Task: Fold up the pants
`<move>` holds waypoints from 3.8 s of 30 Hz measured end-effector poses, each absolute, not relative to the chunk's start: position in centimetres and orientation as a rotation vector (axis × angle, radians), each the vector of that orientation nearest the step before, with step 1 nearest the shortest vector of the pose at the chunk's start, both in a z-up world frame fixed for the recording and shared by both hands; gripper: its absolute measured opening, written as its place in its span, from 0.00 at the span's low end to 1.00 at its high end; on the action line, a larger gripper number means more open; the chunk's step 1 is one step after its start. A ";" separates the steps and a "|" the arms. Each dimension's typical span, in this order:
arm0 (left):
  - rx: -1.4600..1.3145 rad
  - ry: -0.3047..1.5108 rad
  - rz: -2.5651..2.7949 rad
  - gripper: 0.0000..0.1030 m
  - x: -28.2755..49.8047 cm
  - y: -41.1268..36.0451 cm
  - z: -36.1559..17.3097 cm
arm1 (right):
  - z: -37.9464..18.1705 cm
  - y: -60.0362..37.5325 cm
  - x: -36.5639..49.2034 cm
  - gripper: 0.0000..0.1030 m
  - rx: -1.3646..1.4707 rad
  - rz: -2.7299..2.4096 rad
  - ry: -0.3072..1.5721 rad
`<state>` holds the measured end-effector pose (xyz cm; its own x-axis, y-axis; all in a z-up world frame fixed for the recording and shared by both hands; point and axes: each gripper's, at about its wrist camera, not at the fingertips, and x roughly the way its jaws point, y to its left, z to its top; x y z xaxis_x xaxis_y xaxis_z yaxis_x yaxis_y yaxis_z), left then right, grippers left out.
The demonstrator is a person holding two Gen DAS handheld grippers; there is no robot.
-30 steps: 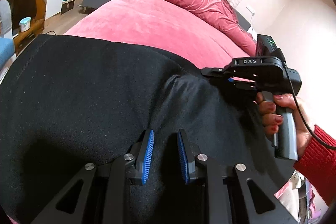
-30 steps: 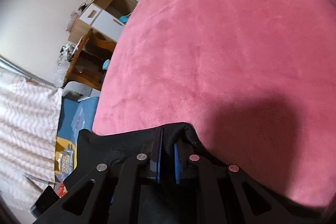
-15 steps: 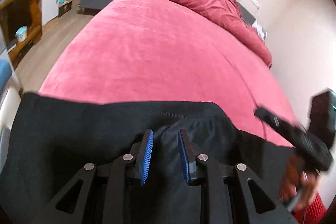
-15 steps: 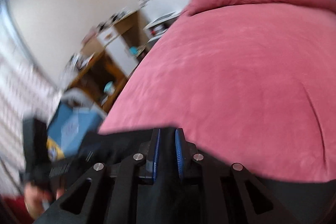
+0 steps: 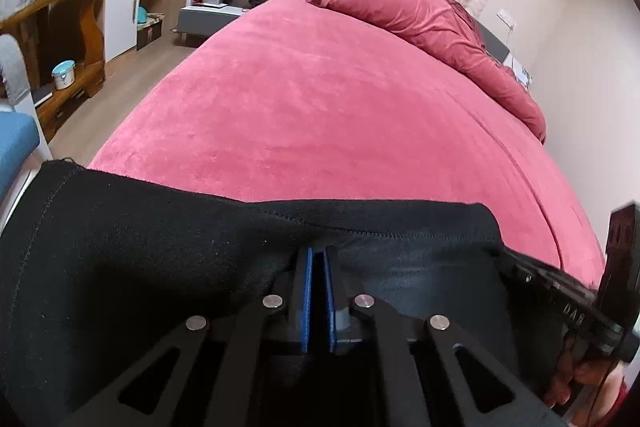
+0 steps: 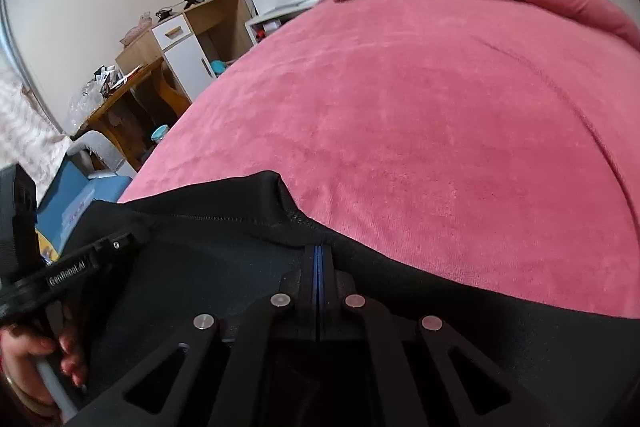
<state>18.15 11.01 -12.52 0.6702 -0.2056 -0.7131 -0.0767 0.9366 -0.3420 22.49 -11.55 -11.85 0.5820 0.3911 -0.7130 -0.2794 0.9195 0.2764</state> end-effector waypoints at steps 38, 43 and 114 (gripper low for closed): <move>-0.193 0.910 -0.269 0.21 12.1 -0.4 -9.7 | -9.1 -28.5 10.3 0.25 0.388 -0.037 0.870; -0.152 0.907 -0.338 0.21 12.3 -3.2 -9.0 | -7.6 -30.3 9.3 0.38 0.395 -0.099 0.848; -0.064 0.925 -0.345 0.22 16.7 -10.8 -8.8 | -12.5 -61.0 -1.1 0.22 1.057 -0.390 0.568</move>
<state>16.74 -10.82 -8.80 0.5509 -0.3187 -0.7713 0.2644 0.9433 -0.2010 -1.10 -60.95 -12.49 0.7923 -0.0319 -0.6094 0.5571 0.4454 0.7009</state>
